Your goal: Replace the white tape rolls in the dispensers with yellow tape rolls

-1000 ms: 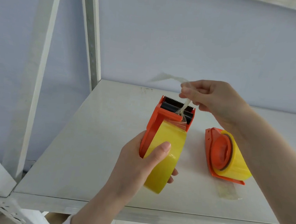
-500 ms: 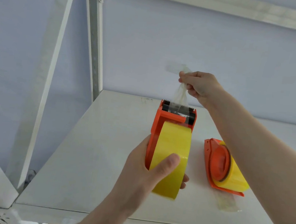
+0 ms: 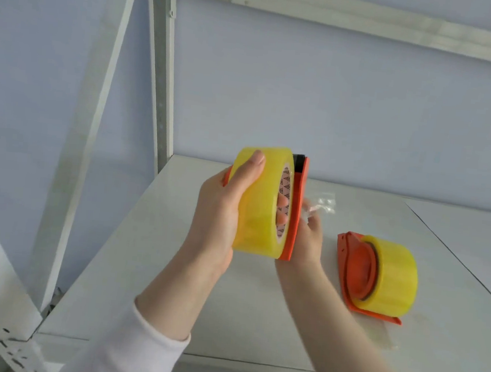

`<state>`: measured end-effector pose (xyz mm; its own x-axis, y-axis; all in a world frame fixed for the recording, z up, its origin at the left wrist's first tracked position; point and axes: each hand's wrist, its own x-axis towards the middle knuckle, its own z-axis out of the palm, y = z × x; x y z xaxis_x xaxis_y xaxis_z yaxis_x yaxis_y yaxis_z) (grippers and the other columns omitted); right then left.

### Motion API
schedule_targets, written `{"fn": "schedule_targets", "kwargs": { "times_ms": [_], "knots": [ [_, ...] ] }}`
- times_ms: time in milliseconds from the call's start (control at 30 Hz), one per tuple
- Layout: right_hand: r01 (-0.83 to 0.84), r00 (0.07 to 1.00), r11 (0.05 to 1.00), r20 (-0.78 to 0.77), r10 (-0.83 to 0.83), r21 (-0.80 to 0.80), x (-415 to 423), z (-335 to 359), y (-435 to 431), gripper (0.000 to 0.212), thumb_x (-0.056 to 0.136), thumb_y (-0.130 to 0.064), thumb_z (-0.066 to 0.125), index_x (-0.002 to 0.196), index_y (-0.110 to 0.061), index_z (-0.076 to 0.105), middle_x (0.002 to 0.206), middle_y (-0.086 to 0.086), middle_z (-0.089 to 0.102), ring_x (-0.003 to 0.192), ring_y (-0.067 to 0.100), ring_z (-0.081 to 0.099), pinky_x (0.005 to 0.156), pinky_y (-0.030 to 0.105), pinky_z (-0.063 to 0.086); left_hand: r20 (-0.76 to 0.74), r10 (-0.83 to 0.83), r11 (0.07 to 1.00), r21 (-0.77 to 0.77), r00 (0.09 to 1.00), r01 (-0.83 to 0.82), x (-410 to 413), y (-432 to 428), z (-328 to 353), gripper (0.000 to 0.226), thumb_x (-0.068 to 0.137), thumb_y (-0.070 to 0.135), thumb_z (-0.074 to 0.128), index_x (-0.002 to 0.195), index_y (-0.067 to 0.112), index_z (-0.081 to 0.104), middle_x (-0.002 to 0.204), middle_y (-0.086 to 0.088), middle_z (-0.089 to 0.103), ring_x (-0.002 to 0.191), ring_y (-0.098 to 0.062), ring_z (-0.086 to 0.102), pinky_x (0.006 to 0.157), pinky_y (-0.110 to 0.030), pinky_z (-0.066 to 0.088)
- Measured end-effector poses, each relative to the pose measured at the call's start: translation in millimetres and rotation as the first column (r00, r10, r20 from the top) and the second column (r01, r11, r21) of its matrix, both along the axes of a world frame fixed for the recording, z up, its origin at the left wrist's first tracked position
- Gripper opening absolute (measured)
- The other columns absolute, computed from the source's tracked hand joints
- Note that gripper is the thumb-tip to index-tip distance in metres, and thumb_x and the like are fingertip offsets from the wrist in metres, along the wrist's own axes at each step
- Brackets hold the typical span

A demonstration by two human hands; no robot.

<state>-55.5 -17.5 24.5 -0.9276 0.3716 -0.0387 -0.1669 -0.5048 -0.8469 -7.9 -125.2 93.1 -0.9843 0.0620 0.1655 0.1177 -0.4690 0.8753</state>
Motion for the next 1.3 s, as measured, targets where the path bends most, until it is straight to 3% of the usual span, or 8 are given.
{"fn": "schedule_targets", "kwargs": {
  "times_ms": [233, 333, 467, 600, 867, 1000, 1100, 1300],
  "knots": [
    [0.086, 0.992, 0.985, -0.076, -0.098, -0.15, 58.8, -35.9, -20.8, 0.026, 0.076, 0.006, 0.059, 0.099, -0.005, 0.063, 0.09, 0.001, 0.072, 0.088, 0.013, 0.067, 0.069, 0.018, 0.054, 0.094, 0.003, 1.0, 0.012, 0.996, -0.004, -1.9, 7.1, -22.9, 0.042, 0.074, 0.042, 0.061, 0.083, 0.001, 0.063, 0.049, -0.005, 0.065, 0.037, -0.018, 0.059, 0.044, -0.024, 0.051],
    [0.087, 0.994, 0.996, -0.061, -0.085, 0.022, 81.6, -43.4, -27.1, 0.032, 0.076, 0.001, 0.063, 0.104, -0.015, 0.064, 0.107, 0.001, 0.071, 0.102, 0.009, 0.066, 0.086, 0.021, 0.053, 0.108, 0.021, 1.0, -0.005, 0.994, -0.02, -4.5, 5.2, -27.1, 0.036, 0.083, 0.038, 0.057, 0.085, 0.003, 0.063, 0.048, -0.003, 0.066, 0.038, -0.017, 0.06, 0.043, -0.023, 0.051],
    [-0.078, 0.996, 0.968, -0.01, 0.083, 0.239, 101.0, -49.7, -29.8, 0.049, 0.086, 0.008, 0.052, 0.126, -0.021, 0.053, 0.115, -0.007, 0.069, 0.105, 0.0, 0.063, 0.087, 0.017, 0.05, 0.144, 0.049, 0.995, -0.089, 0.988, -0.036, -8.2, 10.4, -39.4, 0.029, 0.084, 0.036, 0.059, 0.084, 0.007, 0.065, 0.05, -0.003, 0.068, 0.04, -0.017, 0.062, 0.049, -0.027, 0.055],
    [-0.267, 0.961, 0.957, 0.097, 0.257, 0.11, 108.8, -53.5, -24.1, 0.046, 0.085, 0.002, 0.055, 0.127, -0.018, 0.054, 0.118, -0.002, 0.069, 0.115, 0.009, 0.06, 0.102, 0.031, 0.043, 0.21, 0.063, 0.988, -0.154, 0.976, -0.031, -13.9, 19.6, -60.0, 0.024, 0.084, 0.036, 0.061, 0.08, 0.013, 0.064, 0.051, -0.004, 0.068, 0.04, -0.018, 0.061, 0.056, -0.031, 0.053],
    [-0.316, 0.897, 0.919, 0.242, 0.37, -0.237, 116.9, -37.7, -8.5, 0.028, 0.085, -0.002, 0.054, 0.111, 0.008, 0.06, 0.112, 0.022, 0.067, 0.098, 0.033, 0.068, 0.072, 0.027, 0.059, 0.251, 0.076, 0.978, -0.21, 0.965, -0.023, -22.9, 25.7, -77.4, 0.031, 0.084, 0.038, 0.06, 0.091, 0.008, 0.063, 0.052, -0.002, 0.07, 0.041, -0.015, 0.063, 0.051, -0.027, 0.053],
    [-0.395, 0.871, 0.9, 0.234, 0.431, -0.186, 129.5, -19.7, -3.2, 0.043, 0.066, -0.015, 0.063, 0.104, 0.006, 0.064, 0.104, 0.019, 0.071, 0.092, 0.035, 0.07, 0.072, 0.033, 0.059, 0.222, 0.082, 0.963, -0.267, 0.972, -0.021, -23.6, 28.1, -80.7, 0.035, 0.084, 0.042, 0.06, 0.093, 0.008, 0.064, 0.056, -0.002, 0.072, 0.049, -0.017, 0.067, 0.059, -0.033, 0.057],
    [-0.392, 0.883, 0.914, 0.235, 0.406, -0.109, 129.4, -16.7, 1.0, 0.024, 0.082, -0.015, 0.056, 0.099, -0.001, 0.067, 0.092, 0.013, 0.075, 0.091, 0.032, 0.071, 0.073, 0.034, 0.058, 0.189, 0.131, 0.91, -0.413, 0.973, -0.043, -23.3, 25.5, -79.1, 0.045, 0.08, 0.055, 0.057, 0.085, 0.011, 0.065, 0.066, -0.005, 0.073, 0.061, -0.022, 0.069, 0.068, -0.038, 0.057],
    [-0.317, 0.933, 0.945, 0.203, 0.297, 0.076, 120.6, -13.8, 8.5, 0.037, 0.063, -0.032, 0.059, 0.089, -0.008, 0.068, 0.083, 0.001, 0.075, 0.082, 0.018, 0.071, 0.073, 0.028, 0.054, 0.169, 0.229, 0.811, -0.578, 0.959, -0.092, -19.4, 15.4, -74.4, 0.052, 0.076, 0.071, 0.045, 0.068, 0.019, 0.044, 0.069, -0.001, 0.052, 0.061, -0.019, 0.054, 0.059, -0.031, 0.042]
  ]
}}
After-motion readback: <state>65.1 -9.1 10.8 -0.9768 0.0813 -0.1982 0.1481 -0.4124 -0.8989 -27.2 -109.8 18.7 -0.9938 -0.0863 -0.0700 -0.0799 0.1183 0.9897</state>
